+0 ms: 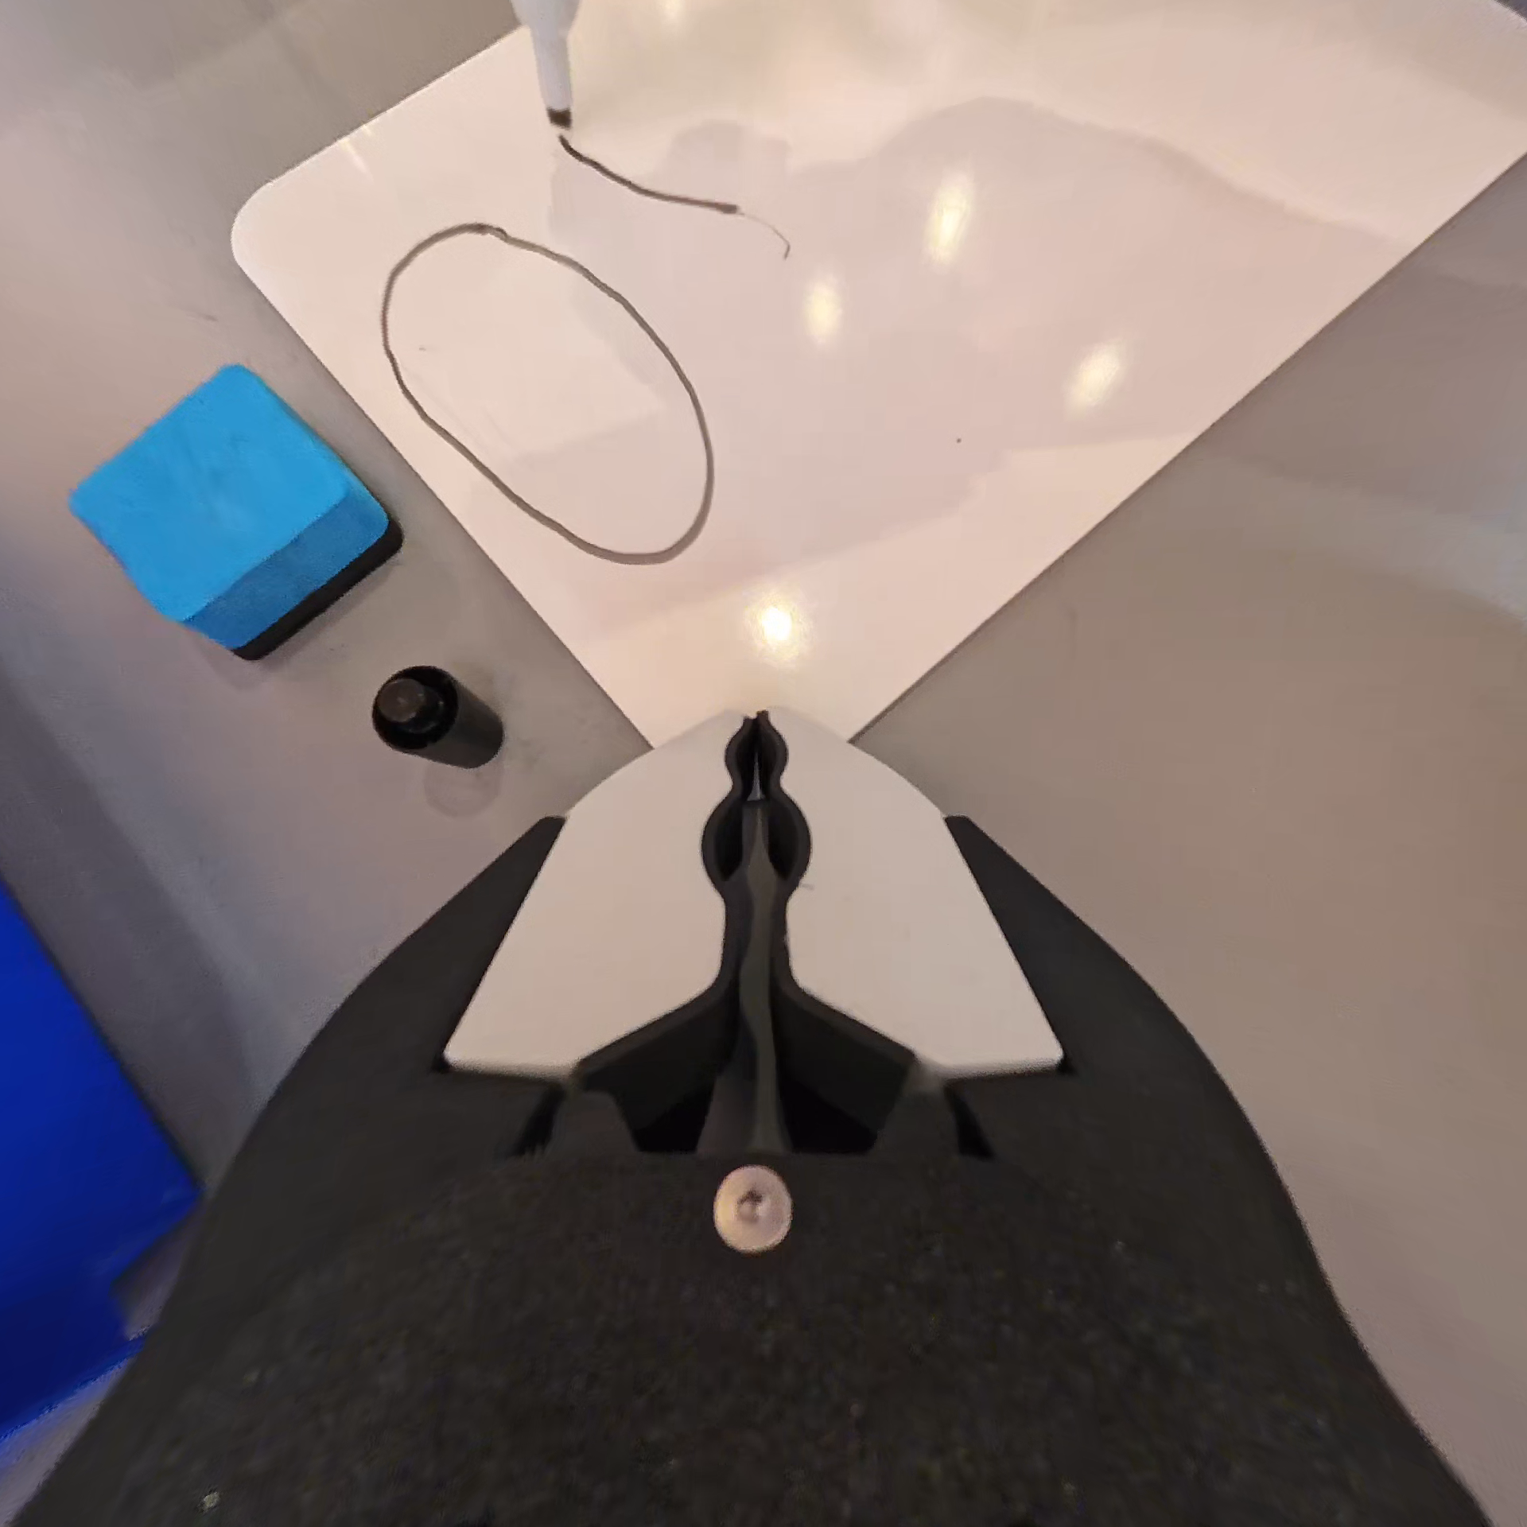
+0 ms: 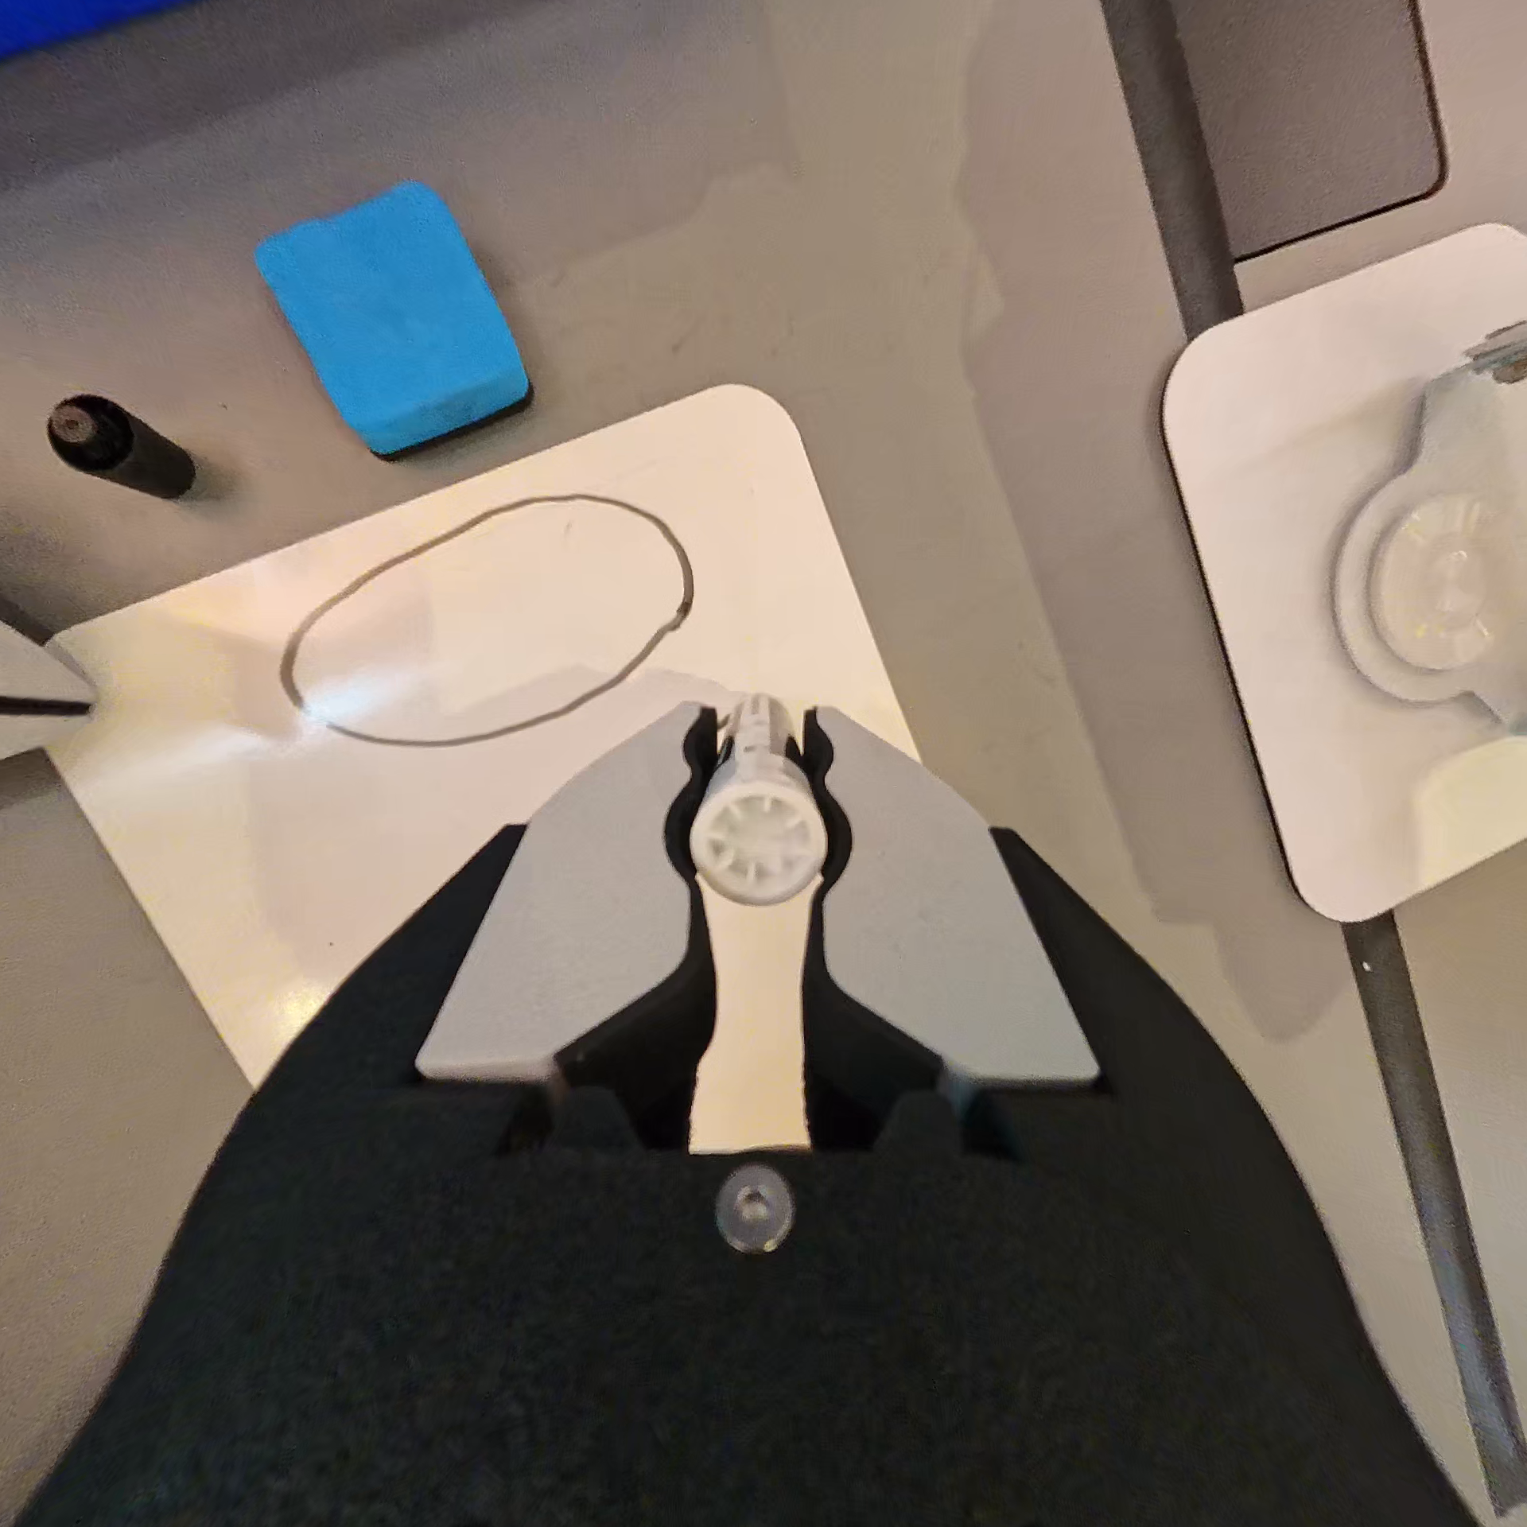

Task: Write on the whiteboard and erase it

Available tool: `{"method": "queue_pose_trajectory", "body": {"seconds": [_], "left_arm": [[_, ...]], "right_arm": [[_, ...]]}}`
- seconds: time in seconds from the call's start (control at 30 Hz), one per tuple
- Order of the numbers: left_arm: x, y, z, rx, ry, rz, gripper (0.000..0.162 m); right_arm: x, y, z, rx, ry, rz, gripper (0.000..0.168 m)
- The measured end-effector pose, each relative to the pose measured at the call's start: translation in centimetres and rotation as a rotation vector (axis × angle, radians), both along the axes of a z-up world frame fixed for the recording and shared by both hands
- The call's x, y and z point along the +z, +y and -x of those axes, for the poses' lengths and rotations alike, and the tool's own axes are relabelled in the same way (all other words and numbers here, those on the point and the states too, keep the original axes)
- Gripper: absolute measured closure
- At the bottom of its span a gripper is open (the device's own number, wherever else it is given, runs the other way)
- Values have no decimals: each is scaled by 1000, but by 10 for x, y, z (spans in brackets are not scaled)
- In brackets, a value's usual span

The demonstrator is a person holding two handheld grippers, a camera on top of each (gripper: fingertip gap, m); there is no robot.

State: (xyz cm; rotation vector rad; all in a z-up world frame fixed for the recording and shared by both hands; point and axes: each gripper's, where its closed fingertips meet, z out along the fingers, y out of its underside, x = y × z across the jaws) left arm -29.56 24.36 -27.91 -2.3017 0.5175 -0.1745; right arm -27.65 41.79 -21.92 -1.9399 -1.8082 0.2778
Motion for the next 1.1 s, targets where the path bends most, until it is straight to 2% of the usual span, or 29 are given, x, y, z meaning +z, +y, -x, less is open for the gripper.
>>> {"method": "queue_pose_trajectory", "body": {"seconds": [0.53, 1.1], "left_arm": [[0, 3, 1, 12, 3, -3, 162], [0, 4, 4, 32, 37, -14, 162]], "right_arm": [[-4, -24, -1, 42, -56, 27, 148], [-5, -106, -28, 59, -63, 34, 148]]}}
